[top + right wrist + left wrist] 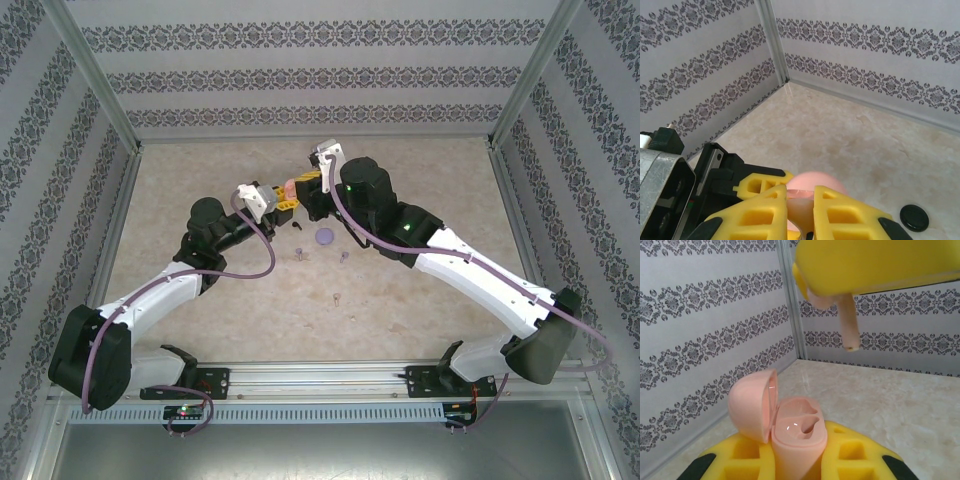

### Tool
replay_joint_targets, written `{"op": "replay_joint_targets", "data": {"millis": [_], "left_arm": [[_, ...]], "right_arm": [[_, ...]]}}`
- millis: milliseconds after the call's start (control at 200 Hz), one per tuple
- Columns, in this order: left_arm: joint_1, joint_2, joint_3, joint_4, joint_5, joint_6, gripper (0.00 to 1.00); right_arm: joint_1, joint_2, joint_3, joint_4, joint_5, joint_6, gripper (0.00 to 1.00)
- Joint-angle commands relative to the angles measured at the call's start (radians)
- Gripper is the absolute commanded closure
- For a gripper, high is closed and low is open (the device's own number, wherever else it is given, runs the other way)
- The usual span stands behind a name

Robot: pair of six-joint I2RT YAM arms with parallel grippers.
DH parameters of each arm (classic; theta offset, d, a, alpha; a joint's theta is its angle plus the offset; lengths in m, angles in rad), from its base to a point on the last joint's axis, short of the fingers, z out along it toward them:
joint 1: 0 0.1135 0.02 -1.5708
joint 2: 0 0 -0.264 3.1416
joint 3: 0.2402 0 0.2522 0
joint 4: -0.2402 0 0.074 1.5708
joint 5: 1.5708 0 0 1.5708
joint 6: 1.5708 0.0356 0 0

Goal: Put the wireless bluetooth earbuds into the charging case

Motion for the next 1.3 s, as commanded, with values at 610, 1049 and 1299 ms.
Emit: {"op": "replay_joint_targets", "data": {"millis": [610, 1049, 1299], "left_arm": [[-0.026, -0.045, 0.039, 0.051, 0.071, -0.042, 1.0], [-0.035, -0.057, 0.039, 0.041, 0.067, -0.035, 1.0], [-0.035, -0.056, 0.047, 0.055, 0.063, -0.042, 1.0]], "right_arm": [[-0.005, -0.011, -0.063, 0.079, -0.032, 0.038, 0.86], [-0.022, -0.002, -0.07, 0.092, -0.056, 0.061, 0.87], [-0.024, -0.011, -0.101, 0.083, -0.068, 0.062, 0.88]]}}
